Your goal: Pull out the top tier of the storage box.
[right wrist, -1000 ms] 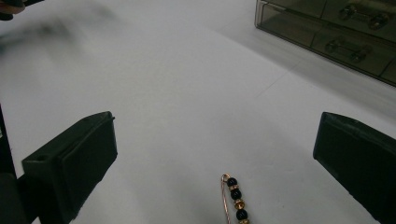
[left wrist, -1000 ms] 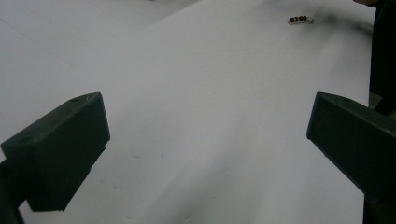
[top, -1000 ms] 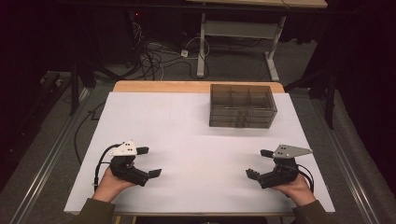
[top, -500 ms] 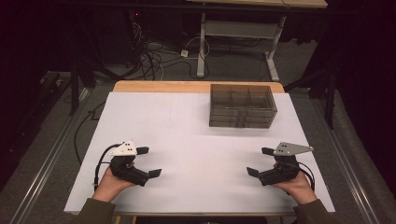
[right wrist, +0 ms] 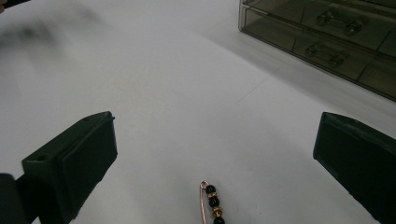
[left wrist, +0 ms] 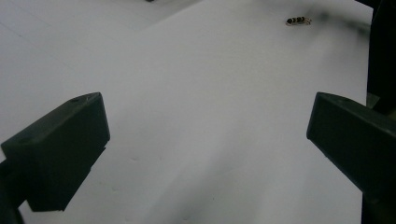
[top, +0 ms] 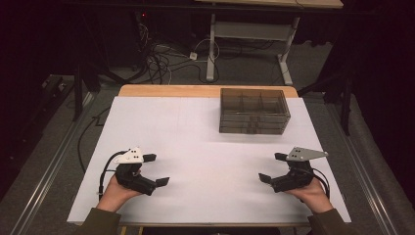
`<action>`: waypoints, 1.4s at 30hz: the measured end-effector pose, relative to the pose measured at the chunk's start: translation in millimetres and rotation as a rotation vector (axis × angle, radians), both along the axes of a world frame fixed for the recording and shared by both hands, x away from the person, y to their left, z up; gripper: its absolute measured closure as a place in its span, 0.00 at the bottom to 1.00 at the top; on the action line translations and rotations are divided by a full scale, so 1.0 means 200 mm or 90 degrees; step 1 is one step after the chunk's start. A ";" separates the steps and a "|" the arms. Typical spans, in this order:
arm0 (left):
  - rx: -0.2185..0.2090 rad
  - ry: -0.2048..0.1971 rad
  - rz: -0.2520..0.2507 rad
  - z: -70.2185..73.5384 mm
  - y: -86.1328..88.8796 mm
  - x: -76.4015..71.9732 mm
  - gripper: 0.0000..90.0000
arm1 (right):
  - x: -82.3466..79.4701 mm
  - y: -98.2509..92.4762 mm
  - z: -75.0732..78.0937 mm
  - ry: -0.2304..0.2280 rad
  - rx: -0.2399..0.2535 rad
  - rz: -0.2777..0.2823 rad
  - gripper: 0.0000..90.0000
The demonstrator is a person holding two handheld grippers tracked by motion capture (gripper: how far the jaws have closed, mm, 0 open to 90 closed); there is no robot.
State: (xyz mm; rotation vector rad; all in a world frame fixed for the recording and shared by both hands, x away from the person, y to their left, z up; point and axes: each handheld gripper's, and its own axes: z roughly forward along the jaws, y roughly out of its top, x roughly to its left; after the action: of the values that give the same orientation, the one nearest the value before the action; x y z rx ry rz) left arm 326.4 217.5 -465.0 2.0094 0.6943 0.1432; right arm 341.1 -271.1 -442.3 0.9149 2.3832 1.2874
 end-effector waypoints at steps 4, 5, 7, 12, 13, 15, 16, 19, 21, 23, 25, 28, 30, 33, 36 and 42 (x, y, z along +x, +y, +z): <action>0.001 -0.001 0.000 0.00 0.00 0.00 0.00 | 0.01 0.00 0.00 0.000 0.001 -0.001 0.01; 0.001 -0.001 0.000 0.00 0.00 0.00 0.00 | 0.01 0.00 0.00 -0.001 0.001 -0.002 0.01; 0.002 -0.001 0.002 0.00 0.00 0.00 0.00 | 0.01 0.00 0.00 0.000 0.002 -0.002 0.01; 0.001 -0.001 0.003 0.00 0.00 0.00 0.00 | 0.03 0.00 0.00 0.003 0.003 -0.002 0.01; 0.002 0.000 0.004 0.00 0.00 0.00 0.00 | 0.03 0.00 0.00 0.005 0.003 -0.002 0.01; 0.000 0.001 0.002 0.00 0.00 0.00 0.00 | 0.04 0.00 0.00 0.006 0.001 -0.002 0.01; 0.001 0.001 0.003 0.01 0.00 0.00 0.00 | 0.04 0.00 0.00 0.006 0.001 -0.002 0.01; 0.003 0.002 0.001 0.01 0.00 0.01 0.00 | 0.04 0.00 0.00 0.006 0.002 -0.002 0.01; 0.005 0.004 -0.001 0.00 0.00 0.01 0.00 | 0.04 0.00 0.00 0.005 0.003 -0.001 0.01; 0.003 0.004 -0.002 0.00 0.00 0.01 0.00 | 0.05 0.00 0.00 0.005 0.004 -0.001 0.01; 0.002 0.004 -0.003 0.00 0.00 0.00 0.00 | 0.05 0.00 0.00 0.006 0.006 -0.002 0.01; 0.003 0.003 -0.002 0.00 0.00 0.00 0.00 | 0.06 0.00 -0.01 0.007 0.006 -0.002 0.01; 0.004 0.003 -0.001 0.00 0.00 0.00 0.00 | 0.06 0.00 -0.01 0.008 0.006 -0.001 0.01; 0.007 0.002 -0.001 0.00 0.00 0.00 0.00 | 0.07 0.00 -0.01 0.009 0.004 -0.001 0.01; 0.006 0.002 -0.001 0.00 0.00 0.00 0.00 | 0.07 0.00 -0.01 0.009 0.004 0.000 0.01; 0.007 0.001 0.000 0.00 0.00 0.00 0.00 | 0.09 0.01 -0.02 0.010 0.000 0.002 0.01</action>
State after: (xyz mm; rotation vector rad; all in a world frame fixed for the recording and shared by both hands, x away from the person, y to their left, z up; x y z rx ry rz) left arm 326.9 217.5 -464.1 2.0198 0.6962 0.1464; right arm 358.4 -270.0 -445.3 0.9252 2.3969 1.2870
